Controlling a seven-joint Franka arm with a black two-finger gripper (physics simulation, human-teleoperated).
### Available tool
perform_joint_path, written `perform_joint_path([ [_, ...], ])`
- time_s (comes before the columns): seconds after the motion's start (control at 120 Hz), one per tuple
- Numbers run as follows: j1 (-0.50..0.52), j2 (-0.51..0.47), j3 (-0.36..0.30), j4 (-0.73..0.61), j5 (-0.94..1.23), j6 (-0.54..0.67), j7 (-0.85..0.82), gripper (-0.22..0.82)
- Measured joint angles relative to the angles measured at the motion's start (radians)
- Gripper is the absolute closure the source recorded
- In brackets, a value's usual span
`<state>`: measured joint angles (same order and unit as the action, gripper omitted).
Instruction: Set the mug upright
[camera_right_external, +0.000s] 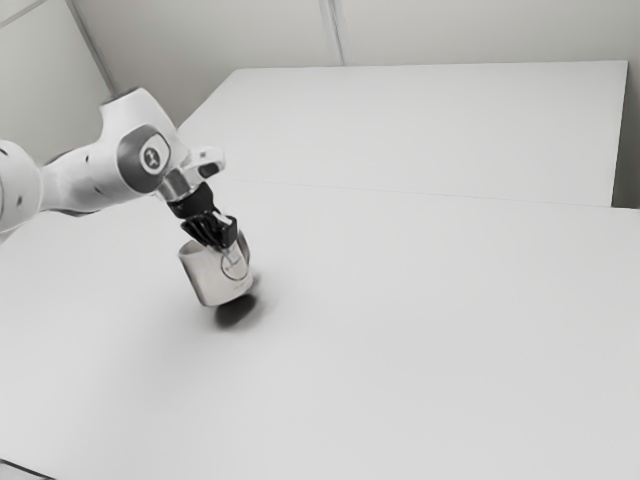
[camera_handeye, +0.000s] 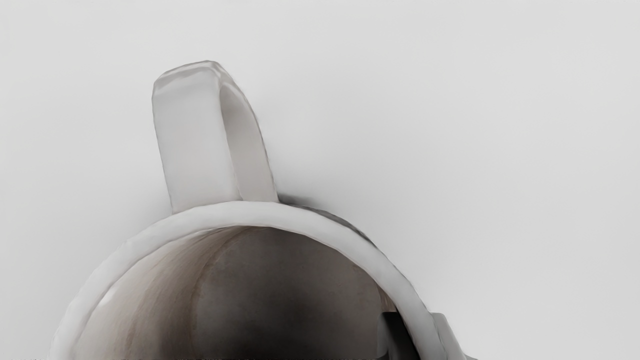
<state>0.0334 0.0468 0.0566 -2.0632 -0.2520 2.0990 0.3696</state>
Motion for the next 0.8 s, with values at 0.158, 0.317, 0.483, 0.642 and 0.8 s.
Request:
perform_joint_path([
  [0.158,-0.018,-0.029,-0.011,-0.081,0.059,0.195,-0.078,0.77],
  [0.317,-0.033,-0.018,-0.010,-0.116,0.065,0.318,-0.144,0.78],
  [0.483,-0.013,0.032,-0.011,-0.129,0.062,0.378,-0.199,0.78],
  [0.642,-0.002,0.048,-0.012,-0.129,0.058,0.401,-0.236,0.67],
  [0.8,-0.012,0.014,-0.012,-0.125,0.055,0.388,-0.251,0.34],
])
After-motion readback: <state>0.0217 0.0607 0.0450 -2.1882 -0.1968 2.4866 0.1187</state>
